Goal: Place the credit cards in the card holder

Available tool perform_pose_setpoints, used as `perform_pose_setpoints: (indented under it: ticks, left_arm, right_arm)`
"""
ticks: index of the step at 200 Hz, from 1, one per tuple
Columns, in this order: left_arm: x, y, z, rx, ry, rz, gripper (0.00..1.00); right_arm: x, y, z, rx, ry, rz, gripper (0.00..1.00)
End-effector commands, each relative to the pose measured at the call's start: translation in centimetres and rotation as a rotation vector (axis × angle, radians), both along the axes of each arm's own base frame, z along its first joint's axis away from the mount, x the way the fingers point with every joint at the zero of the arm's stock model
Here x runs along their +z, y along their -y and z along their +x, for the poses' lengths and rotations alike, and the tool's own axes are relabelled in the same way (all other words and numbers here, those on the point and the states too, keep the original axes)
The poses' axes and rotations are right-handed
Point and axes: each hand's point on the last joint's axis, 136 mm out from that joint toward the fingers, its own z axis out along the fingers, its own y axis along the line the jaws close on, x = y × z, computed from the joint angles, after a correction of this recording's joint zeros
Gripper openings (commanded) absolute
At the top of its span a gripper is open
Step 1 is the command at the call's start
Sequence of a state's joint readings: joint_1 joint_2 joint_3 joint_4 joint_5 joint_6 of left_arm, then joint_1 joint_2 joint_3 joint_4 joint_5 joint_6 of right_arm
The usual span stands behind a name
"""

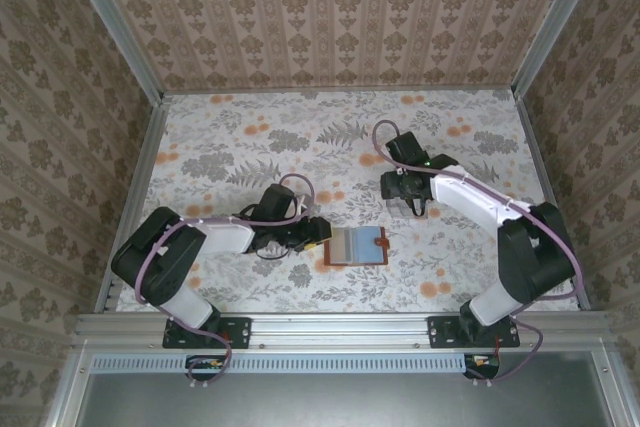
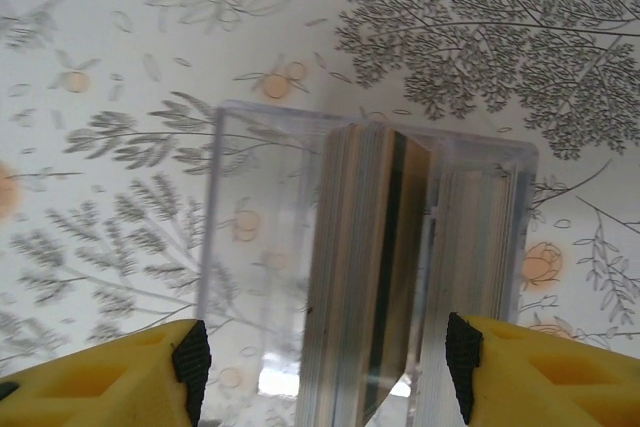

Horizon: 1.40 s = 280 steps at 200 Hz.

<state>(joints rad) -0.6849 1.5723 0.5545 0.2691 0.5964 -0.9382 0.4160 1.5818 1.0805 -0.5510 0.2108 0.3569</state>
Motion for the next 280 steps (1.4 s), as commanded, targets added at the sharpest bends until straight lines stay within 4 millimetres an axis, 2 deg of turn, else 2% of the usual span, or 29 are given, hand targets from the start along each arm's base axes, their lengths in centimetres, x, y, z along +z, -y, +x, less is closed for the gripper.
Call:
perform_pose_setpoints:
  ticks: [1, 17, 53, 88, 165, 218, 239, 257, 280]
  left_arm:
    - [0.1, -0.3, 0.1, -0.005, 0.032, 0.012, 0.53]
    - [0.0, -0.1, -0.1, -0.010, 0.028, 0.016, 0.53]
    - [-0.2, 0.4, -0.3, -0.029, 0.034, 0.025, 0.45]
    - [-0.4, 0.4, -0.3, -0.028, 0.039, 0.040, 0.44]
    - [-0.9, 0.2, -0.5, -0.040, 0.035, 0.083, 0.40]
    - [-1.0, 0.5, -0.6, -0.064, 0.029, 0.090, 0.39]
    - [-1.0, 0.5, -0.7, -0.071, 0.023, 0.089, 0.39]
    - [-1.0, 0.5, -0.6, -0.069, 0.029, 0.088, 0.39]
    - [-1.0, 0.7, -0.6, -0.073, 0.021, 0.084, 0.38]
  right_arm:
    - [0.1, 2.0, 0.6, -0.033, -0.009, -0.130, 0.67]
    - [-0.3, 2.5, 0.9, -0.045, -0.013, -0.170, 0.66]
    - [-0.6, 3.1, 1.1, -0.049, 0.000, -0.209, 0.65]
    - [-1.5, 3.5, 1.0, -0.056, -0.031, -0.244, 0.64]
    - [2.3, 5.6, 0.8, -0.087, 0.036, -0.345, 0.55]
    - [2.2, 5.8, 0.7, -0.086, 0.033, -0.354, 0.36]
    - [2.1, 5.7, 0.6, -0.080, 0.027, -0.347, 0.25]
    - [1.9, 5.1, 0.6, -0.062, 0.021, -0.317, 0.12]
    - [2.3, 4.3, 0.5, -0.043, 0.022, -0.268, 0.05]
